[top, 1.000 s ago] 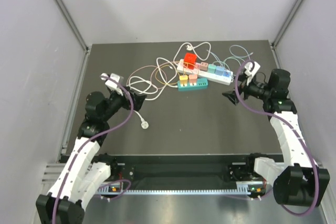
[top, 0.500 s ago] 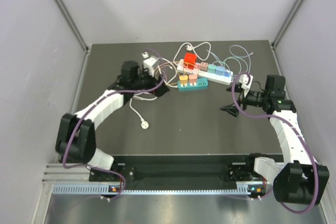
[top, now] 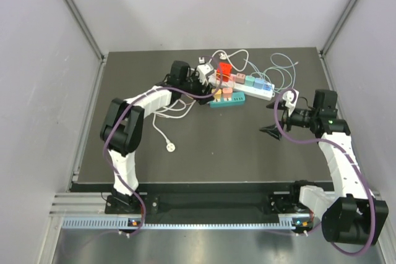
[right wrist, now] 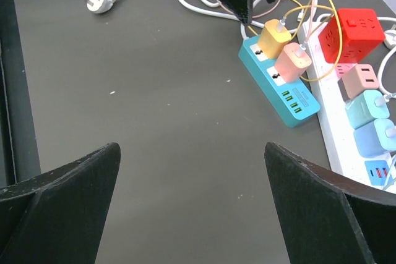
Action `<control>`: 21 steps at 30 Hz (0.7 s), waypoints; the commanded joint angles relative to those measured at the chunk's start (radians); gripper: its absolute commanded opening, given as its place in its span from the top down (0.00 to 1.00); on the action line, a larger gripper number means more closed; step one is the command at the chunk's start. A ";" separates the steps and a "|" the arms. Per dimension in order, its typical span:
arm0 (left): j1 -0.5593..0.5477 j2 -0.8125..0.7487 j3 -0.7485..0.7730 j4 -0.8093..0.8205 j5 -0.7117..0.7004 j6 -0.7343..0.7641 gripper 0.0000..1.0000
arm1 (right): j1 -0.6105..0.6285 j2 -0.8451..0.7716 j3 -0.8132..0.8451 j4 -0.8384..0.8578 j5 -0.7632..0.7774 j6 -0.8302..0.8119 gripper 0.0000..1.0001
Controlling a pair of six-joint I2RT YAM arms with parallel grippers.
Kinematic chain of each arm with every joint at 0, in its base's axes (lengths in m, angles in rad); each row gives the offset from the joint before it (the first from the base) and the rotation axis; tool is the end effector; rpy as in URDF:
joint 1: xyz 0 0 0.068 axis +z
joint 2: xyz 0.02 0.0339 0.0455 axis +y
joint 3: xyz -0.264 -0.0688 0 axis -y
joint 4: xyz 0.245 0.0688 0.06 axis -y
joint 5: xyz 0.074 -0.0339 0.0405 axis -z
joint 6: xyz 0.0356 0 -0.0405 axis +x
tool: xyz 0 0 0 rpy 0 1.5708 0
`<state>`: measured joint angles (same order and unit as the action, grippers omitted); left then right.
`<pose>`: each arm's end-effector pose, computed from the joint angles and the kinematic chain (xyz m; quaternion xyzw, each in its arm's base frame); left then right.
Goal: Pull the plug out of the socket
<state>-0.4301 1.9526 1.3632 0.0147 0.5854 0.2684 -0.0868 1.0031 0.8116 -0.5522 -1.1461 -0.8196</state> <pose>0.3939 -0.2023 0.2158 0.4174 0.7432 -0.2896 0.4354 0.1973 0.0154 0.2883 -0.4791 0.6403 0.2985 0.5210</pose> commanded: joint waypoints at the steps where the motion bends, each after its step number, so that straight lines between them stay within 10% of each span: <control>1: -0.007 0.034 0.080 0.042 0.022 0.091 0.27 | 0.001 -0.004 0.015 0.005 -0.046 -0.049 0.00; 21: -0.078 0.204 0.261 -0.134 -0.059 0.365 0.44 | -0.008 0.015 0.024 -0.022 -0.049 -0.070 0.00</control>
<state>-0.4992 2.1494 1.5864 -0.0700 0.5434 0.5426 -0.0891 1.0164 0.8116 -0.5873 -1.1461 -0.8524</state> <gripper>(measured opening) 0.566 0.996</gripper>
